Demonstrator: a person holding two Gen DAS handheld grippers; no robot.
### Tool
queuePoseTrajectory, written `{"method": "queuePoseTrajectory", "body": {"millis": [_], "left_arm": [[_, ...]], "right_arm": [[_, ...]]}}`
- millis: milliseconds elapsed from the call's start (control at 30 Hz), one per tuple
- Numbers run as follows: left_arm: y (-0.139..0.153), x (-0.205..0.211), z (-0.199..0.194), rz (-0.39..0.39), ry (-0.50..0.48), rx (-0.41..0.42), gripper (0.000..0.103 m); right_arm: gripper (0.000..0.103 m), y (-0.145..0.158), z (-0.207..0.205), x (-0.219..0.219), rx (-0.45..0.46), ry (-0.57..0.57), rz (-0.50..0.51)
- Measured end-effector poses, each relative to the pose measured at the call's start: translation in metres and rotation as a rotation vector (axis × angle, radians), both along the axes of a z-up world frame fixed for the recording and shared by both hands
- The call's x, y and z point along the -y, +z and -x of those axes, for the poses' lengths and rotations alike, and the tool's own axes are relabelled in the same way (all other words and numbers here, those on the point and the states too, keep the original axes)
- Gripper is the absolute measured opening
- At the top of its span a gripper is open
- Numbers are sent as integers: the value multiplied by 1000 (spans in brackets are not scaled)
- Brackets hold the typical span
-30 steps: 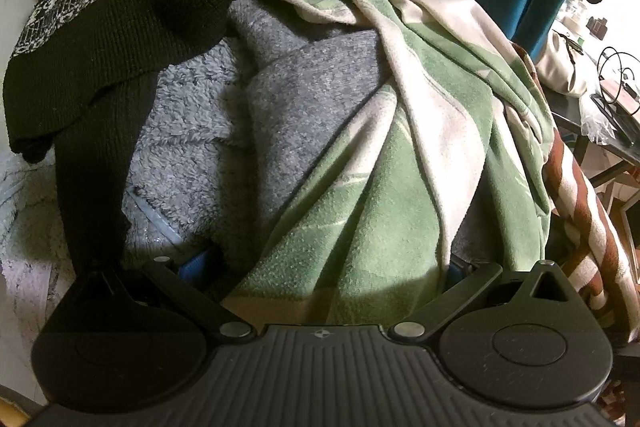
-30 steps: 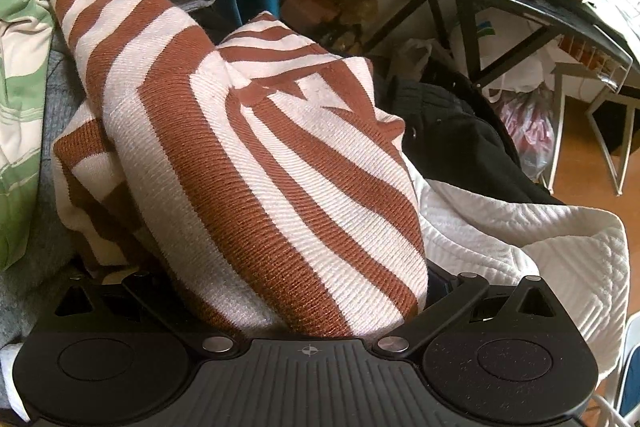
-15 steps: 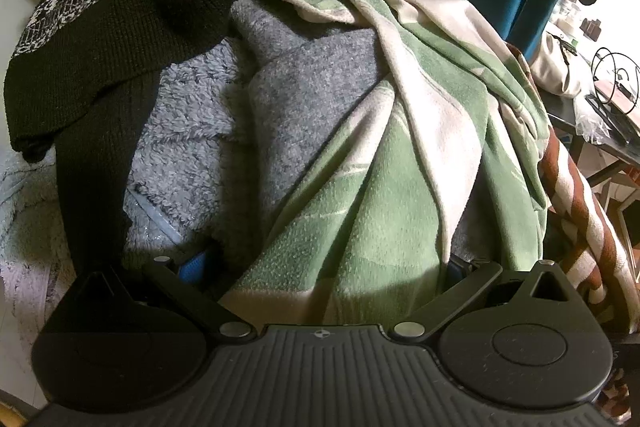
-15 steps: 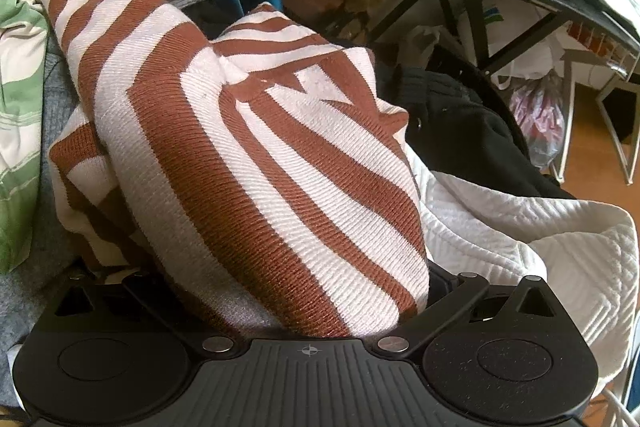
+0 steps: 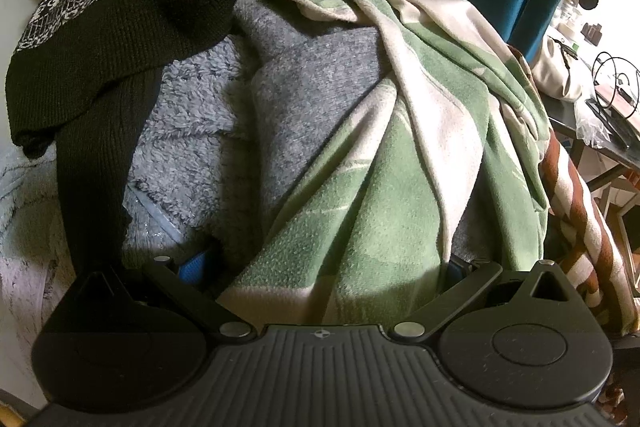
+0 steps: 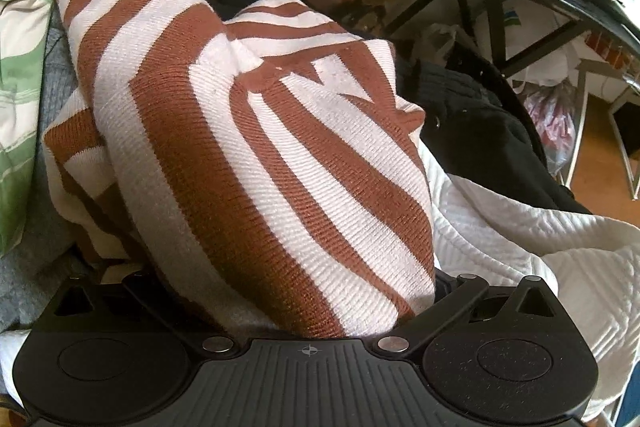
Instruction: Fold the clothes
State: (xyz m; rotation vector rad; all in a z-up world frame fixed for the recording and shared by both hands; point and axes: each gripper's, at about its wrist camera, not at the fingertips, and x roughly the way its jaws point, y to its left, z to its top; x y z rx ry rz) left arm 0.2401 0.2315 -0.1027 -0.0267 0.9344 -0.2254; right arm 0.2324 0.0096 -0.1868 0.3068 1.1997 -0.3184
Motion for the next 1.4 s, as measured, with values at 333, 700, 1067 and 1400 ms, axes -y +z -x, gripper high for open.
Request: {"method": "queuePoseTrajectory", "body": {"millis": [333, 700, 1067, 1400], "left_arm": [[-1, 5, 20, 6, 5, 13, 103], [4, 18, 51, -11, 25, 25, 103], [29, 21, 119, 54, 52, 47, 103], [77, -20, 38, 98, 105, 127, 103]], "right_arm": [[102, -2, 2, 3, 29, 32, -10], [102, 8, 21, 24, 85, 108, -110], [94, 72, 59, 39, 209, 288, -173], [93, 116, 10, 40, 363, 356, -172]]}}
